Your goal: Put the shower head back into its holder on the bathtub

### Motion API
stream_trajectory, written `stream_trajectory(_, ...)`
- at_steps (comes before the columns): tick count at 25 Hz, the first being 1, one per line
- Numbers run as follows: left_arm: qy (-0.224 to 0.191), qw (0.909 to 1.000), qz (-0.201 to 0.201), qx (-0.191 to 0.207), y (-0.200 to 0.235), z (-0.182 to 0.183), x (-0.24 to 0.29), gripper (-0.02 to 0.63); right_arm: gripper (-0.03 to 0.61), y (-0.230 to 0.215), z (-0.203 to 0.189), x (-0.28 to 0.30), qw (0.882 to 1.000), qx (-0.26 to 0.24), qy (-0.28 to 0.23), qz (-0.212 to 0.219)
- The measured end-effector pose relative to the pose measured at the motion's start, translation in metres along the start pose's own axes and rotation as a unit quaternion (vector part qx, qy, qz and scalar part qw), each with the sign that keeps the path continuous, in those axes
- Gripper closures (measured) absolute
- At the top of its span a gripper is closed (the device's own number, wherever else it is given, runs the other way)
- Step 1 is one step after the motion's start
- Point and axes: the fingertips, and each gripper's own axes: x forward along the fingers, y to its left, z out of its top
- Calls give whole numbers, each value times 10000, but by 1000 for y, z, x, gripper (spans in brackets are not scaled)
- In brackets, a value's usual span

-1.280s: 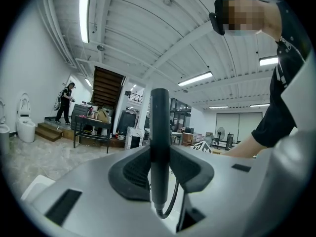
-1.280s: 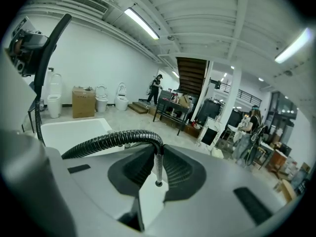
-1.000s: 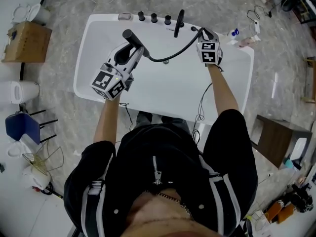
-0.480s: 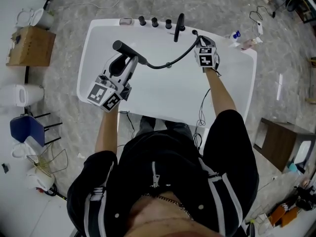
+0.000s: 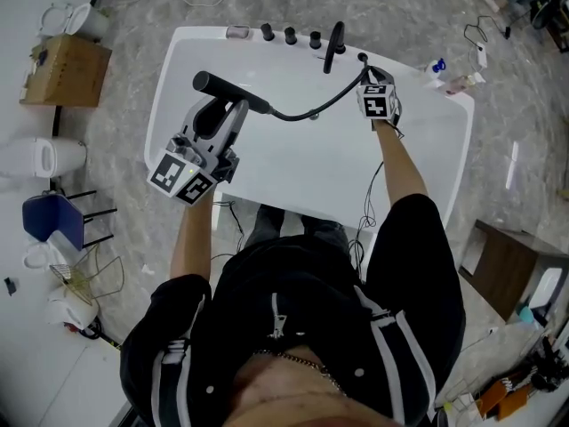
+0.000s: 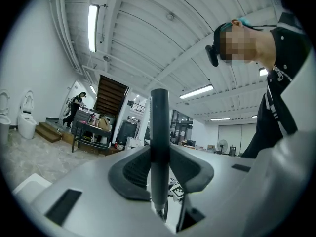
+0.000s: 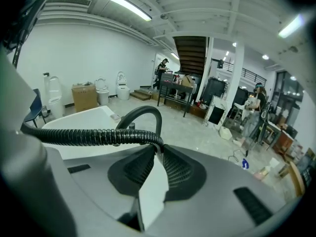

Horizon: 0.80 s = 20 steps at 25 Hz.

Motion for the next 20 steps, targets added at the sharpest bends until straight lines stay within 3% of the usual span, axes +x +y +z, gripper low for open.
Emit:
stream_trajectory(6, -196, 9998, 11, -19, -4, 21, -2, 483, 514, 8, -17, 16, 9979, -615, 187, 61)
stream_trajectory(12, -348, 9994, 13, 19, -11, 35, 4, 483, 512, 12, -33, 28, 9978, -536, 373, 122)
stream_trajectory(17, -543, 9984, -155, -6, -25, 54, 5, 483, 512, 18, -39, 34, 9947, -883, 474, 223)
stream_trajectory(20, -639, 9976, -248, 79, -32, 67, 6, 483, 512, 18, -41, 34, 9951, -837, 476, 242)
